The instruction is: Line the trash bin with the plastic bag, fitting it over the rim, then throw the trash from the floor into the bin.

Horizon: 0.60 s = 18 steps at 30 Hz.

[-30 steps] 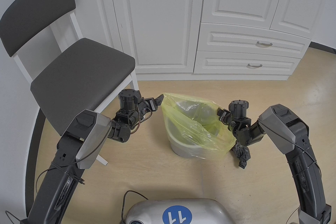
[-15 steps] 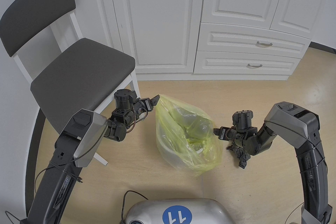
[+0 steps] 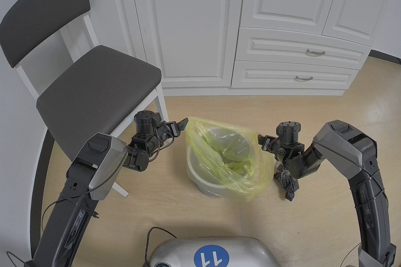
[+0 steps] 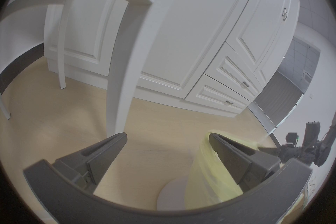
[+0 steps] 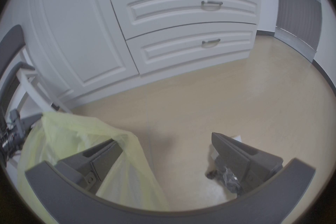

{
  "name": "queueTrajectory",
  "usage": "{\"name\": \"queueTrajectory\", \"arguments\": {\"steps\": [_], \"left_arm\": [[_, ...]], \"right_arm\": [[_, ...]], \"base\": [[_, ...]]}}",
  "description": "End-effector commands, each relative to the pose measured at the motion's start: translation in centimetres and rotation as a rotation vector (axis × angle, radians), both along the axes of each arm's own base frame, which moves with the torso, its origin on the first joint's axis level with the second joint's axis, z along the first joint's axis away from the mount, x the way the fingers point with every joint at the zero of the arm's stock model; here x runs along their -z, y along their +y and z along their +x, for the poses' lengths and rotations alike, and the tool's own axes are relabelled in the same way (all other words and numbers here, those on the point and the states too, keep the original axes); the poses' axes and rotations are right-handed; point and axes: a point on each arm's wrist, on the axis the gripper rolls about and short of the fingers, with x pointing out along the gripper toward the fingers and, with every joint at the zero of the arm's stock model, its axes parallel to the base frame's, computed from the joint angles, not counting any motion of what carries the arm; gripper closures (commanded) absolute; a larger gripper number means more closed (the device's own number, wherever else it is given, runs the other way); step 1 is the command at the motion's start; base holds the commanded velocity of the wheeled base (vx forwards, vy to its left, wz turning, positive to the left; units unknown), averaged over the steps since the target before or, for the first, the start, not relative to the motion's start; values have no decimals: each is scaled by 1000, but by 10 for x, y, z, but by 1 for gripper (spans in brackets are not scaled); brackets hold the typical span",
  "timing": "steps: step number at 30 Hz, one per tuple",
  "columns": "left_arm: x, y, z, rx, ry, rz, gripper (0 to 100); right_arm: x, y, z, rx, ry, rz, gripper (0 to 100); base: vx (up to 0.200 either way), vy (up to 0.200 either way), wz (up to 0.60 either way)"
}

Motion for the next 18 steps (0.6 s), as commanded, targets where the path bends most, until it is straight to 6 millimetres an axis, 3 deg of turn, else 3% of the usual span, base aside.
{"name": "queueTrajectory", "arguments": {"steps": [1, 5, 13, 18], "left_arm": [[14, 1, -1, 9, 21, 6, 0], [18, 2, -1, 32, 16, 1, 0], [34, 13, 1, 53, 42, 7, 0], [44, 17, 1, 58, 46, 56, 0]], "right_arm": [[27, 12, 21, 66, -65, 39, 0], [28, 23, 32, 90, -123, 102, 0], [40, 44, 28, 53, -108, 112, 0], [26, 41, 30, 61, -139, 123, 0]], "base": [[0, 0, 0], [0, 0, 0], [0, 0, 0], [0, 0, 0]]}}
